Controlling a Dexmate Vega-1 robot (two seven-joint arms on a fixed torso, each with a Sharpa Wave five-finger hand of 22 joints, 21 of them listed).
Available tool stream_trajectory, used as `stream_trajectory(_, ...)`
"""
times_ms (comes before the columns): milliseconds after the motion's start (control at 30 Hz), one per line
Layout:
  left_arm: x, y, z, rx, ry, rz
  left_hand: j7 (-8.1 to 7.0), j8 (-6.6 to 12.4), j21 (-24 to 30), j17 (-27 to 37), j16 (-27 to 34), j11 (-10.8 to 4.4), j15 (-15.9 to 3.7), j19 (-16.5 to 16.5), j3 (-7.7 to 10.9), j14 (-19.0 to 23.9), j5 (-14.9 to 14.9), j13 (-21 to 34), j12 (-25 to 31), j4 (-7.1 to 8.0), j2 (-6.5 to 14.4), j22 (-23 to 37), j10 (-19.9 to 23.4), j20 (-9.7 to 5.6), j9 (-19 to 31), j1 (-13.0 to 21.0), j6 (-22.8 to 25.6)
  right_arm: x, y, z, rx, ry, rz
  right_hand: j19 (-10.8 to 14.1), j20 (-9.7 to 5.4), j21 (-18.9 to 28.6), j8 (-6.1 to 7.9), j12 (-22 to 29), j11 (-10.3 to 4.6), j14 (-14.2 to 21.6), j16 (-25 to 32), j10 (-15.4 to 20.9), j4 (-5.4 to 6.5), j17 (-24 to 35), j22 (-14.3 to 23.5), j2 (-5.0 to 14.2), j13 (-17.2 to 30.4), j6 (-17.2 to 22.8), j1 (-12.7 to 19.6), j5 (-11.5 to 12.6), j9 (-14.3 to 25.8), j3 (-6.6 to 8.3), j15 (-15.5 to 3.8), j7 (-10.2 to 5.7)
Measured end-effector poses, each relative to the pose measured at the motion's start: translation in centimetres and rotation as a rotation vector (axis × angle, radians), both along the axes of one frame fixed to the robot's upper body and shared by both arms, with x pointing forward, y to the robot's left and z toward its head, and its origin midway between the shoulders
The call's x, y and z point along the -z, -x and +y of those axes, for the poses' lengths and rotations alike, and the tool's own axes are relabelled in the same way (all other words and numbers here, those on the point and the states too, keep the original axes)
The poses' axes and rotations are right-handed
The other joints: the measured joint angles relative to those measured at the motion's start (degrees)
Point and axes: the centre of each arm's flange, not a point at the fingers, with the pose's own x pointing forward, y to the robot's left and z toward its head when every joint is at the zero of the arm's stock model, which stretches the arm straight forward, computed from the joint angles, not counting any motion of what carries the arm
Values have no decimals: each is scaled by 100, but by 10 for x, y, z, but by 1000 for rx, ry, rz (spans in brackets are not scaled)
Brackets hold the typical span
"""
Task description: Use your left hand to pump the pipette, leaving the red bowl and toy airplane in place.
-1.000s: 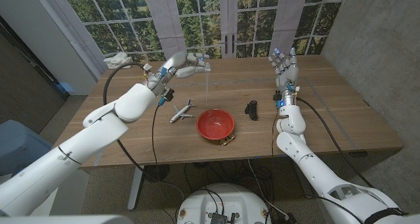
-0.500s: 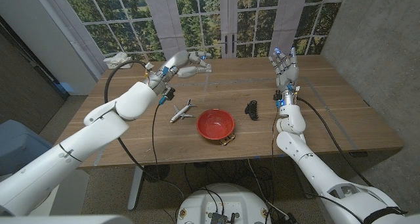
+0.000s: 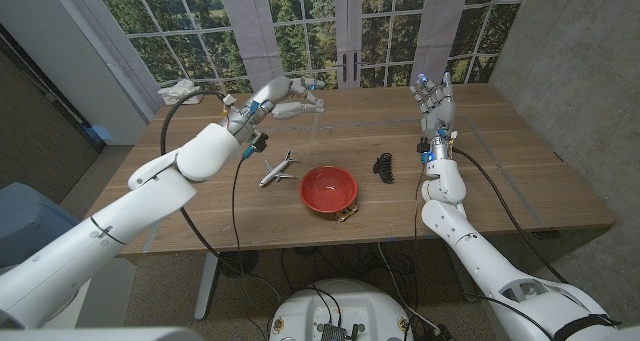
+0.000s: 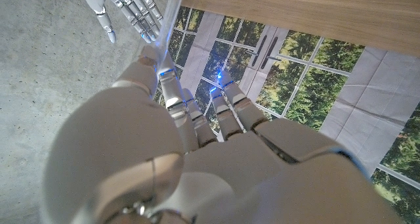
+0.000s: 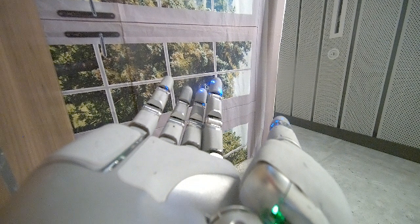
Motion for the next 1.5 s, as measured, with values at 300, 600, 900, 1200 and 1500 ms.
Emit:
stream_trajectory(300,0,0,-1,-5,-2,0,-67,71,0,0,0,-21,0,0,-24,0,0,0,0,23,-31,0,22,0,0,30,-65,1,-1,-2,3,0,3,0,0,0,0,0,0,0,0,0,-31,29,0,-81,0,0,-82,0,-1,31,0,0)
stream_trajectory(600,1,1,-5,-14,-5,7,-137,139,0,16,0,-21,0,6,-78,0,0,0,0,99,-44,1,22,6,0,14,-135,2,-1,-3,1,-2,3,0,0,0,0,0,0,0,0,0,-55,29,0,-7,0,0,-7,0,-1,8,0,0)
stream_trajectory(900,3,1,-5,-23,6,8,-139,154,0,15,1,-21,0,32,-102,1,0,0,0,124,-53,1,22,32,2,-90,-135,2,-2,-5,-2,-2,2,0,0,0,0,0,0,0,-23,0,-54,28,0,-7,0,0,-7,0,23,8,0,0)
stream_trajectory(1200,4,2,-5,-30,13,9,-169,77,0,15,1,-8,0,32,-126,1,-40,0,0,147,-31,1,9,32,348,-113,-165,3,-2,-6,-4,-4,2,0,0,0,1,0,0,0,-22,0,-54,28,0,-90,0,21,-90,0,11,8,0,-22)
stream_trajectory(1500,5,0,-4,-28,23,15,-221,-10,0,15,17,-30,0,52,-168,1,-72,0,0,151,-78,1,-32,52,508,-159,-215,4,-2,-7,-2,-6,3,0,0,0,-21,0,21,0,-22,-21,-78,28,0,-57,0,21,-119,0,11,32,0,-22)
